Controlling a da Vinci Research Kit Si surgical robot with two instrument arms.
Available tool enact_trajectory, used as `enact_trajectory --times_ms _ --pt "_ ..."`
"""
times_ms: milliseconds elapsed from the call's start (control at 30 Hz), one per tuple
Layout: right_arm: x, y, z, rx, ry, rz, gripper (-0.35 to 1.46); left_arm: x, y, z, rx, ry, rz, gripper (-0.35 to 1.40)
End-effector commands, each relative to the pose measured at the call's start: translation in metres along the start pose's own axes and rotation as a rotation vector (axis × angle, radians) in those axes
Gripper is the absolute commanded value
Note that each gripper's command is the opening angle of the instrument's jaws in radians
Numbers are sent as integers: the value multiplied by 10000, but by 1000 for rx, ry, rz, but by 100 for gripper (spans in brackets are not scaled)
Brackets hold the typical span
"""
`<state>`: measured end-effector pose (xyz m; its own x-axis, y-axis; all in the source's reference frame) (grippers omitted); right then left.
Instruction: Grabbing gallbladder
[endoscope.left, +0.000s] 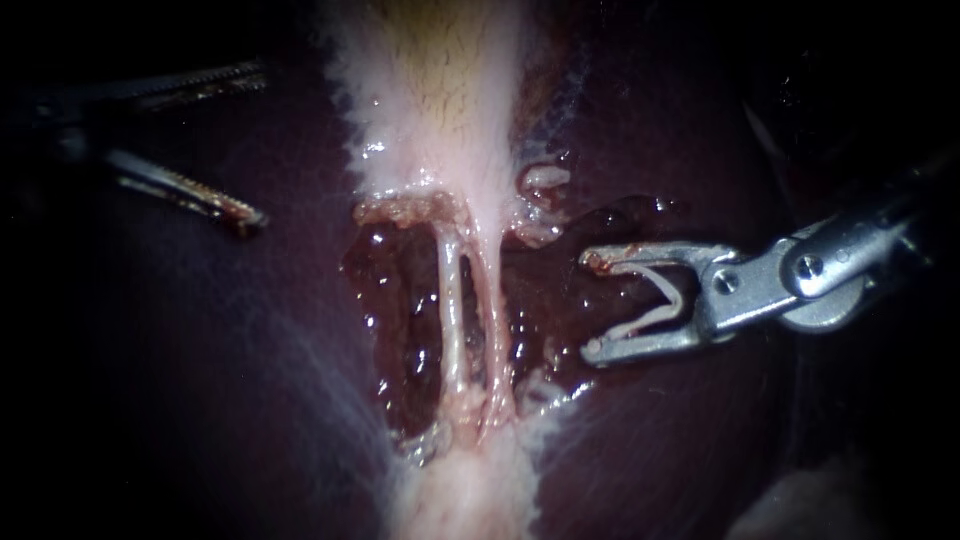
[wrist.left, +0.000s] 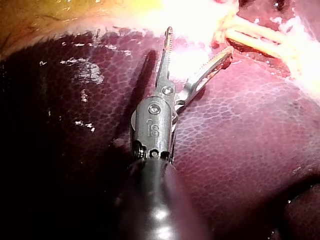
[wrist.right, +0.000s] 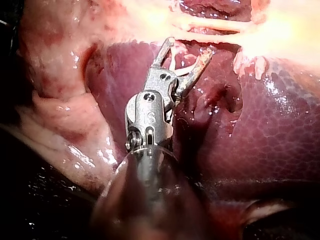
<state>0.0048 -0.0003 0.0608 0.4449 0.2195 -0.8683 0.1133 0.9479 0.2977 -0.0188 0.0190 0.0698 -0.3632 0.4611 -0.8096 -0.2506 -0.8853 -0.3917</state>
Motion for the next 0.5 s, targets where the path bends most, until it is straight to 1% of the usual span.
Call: enact_trajectory --times_ms 33,133,200,267,367,500 --pt "0 0 0 0 0 0 50 -2 5 5 -4 -6 2 72" --pt "0 0 0 0 0 0 50 -5 20 21 -13 -24 10 56" --pt "0 0 0 0 0 0 50 -7 27 36 -21 -37 13 52" --pt "0 0 0 0 0 0 50 -7 32 51 -28 -41 16 49" --pt "0 0 0 0 0 0 50 -8 36 70 -35 -48 20 47" --pt "0 0 -1 1 0 0 50 -8 37 82 -39 -47 23 41"
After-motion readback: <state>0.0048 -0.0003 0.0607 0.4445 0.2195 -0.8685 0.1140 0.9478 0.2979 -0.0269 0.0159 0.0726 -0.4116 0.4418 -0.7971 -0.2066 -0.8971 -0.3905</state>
